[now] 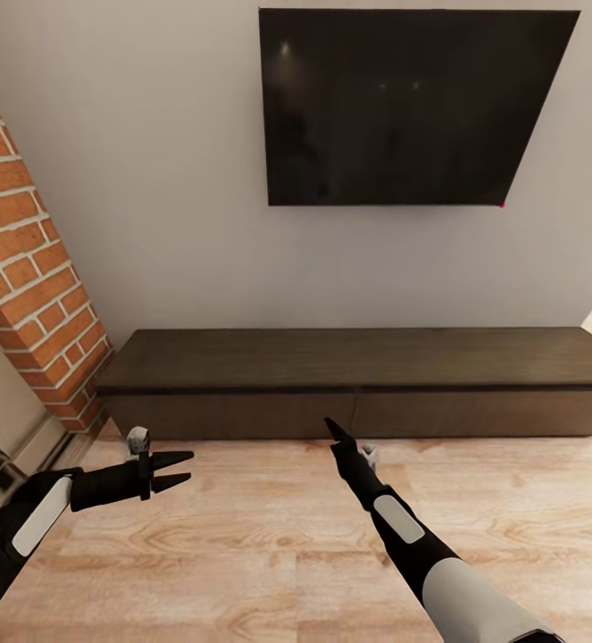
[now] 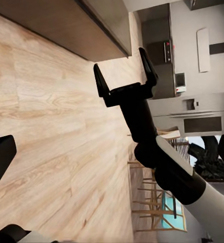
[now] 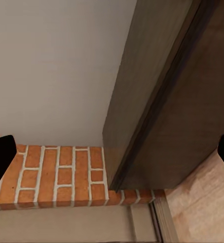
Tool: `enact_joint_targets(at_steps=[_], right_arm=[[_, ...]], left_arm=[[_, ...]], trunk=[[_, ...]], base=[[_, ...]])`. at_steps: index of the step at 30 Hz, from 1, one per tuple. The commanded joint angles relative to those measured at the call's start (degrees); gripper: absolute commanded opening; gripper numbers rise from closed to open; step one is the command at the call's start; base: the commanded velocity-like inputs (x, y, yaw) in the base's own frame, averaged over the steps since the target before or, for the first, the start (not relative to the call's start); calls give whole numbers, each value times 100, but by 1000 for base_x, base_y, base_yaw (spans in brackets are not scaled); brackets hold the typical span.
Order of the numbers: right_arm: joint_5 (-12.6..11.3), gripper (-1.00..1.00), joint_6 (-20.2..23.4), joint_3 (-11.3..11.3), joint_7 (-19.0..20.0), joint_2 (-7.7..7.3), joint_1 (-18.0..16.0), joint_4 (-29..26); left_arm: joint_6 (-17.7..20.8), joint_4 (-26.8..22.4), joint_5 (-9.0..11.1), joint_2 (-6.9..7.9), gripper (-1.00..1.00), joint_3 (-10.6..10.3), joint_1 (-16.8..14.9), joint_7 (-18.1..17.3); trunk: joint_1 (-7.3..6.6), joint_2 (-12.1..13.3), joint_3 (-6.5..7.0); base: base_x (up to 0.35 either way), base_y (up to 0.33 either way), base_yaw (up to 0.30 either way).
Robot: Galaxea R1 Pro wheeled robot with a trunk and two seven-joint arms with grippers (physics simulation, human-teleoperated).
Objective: Place each of the two pumpkins and all three candles from the living room inside a cabinet in the living room (use any cabinet), then make sure every cabinet is closed, and position the cauldron so it is next to a table in the living room.
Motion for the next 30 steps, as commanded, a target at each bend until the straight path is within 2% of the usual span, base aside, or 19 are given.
enact_joint_targets(at_steps=[1,5,8,15,17,20,30], right_arm=[[-78,100,27,11,34,1,-5,7],[-51,100,-84,20,67,12,-5,-8],[-37,100,-323,43,74,23,-5,0],[-45,100,-563,56,88,23,-5,12],[-73,100,-875,53,73,18,2,19],[-105,100,-1080,25,63,10,10,24],[-69,100,-1146,39,126,1,13,27]], left_arm=[[26,4,22,5,100,-18,-6,-14],[26,7,25,5,100,-21,-6,-35],[26,3,20,5,100,-28,-8,-165],[26,2,14,5,100,-33,-6,-373],[26,1,10,4,100,-38,-5,-391],[26,1,8,2,100,-39,-5,-395],[26,1,8,-3,100,-39,-8,-401]], trunk=[[22,-44,-23],[110,-204,-95],[176,-325,-149],[329,-605,-274],[373,-686,-310],[439,-806,-364],[659,-1207,-544]], base=[[0,0,0],[0,0,0],[0,0,0],[0,0,0],[0,0,0],[0,0,0],[0,0,0]])
